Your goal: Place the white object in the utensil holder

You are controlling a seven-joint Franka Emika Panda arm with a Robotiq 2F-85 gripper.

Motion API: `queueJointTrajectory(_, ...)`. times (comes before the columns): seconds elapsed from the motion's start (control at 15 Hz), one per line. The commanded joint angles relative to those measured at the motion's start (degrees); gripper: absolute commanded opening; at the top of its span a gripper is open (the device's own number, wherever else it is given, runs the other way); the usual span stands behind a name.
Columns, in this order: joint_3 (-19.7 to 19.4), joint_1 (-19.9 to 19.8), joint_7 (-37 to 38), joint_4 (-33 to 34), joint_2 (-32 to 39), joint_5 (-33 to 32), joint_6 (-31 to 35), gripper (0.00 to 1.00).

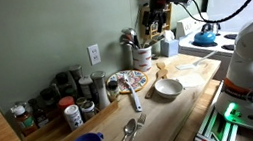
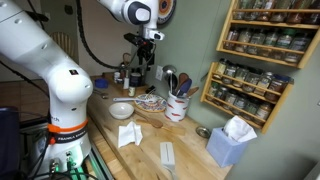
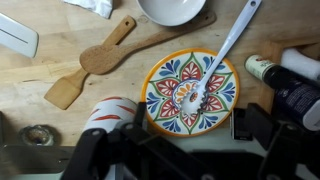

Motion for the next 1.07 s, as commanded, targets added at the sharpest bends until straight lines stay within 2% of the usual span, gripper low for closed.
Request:
queueJointTrajectory(0.0, 2.57, 2.83, 2.87, -1.10, 2.67, 2.97, 2.24, 1.00)
queueJointTrajectory(0.27, 6.87, 5.52, 10.79, -2.18, 6.93, 8.54, 5.43, 1.00)
queueJointTrajectory(0.47, 8.99, 7.12, 15.38, -4.70, 10.63, 13.12, 13.63, 1.00)
queueJointTrajectory(0.67, 10.53, 9.11, 16.96, -6.64, 15.51, 16.55, 23.55, 1.00)
queueJointTrajectory(0.8, 12.28, 8.95, 19.30, -7.81, 19.43, 15.26, 30.42, 1.00)
queueJointTrajectory(1.0, 12.76, 8.68, 20.66, -8.52, 25.62, 13.62, 38.46, 1.00)
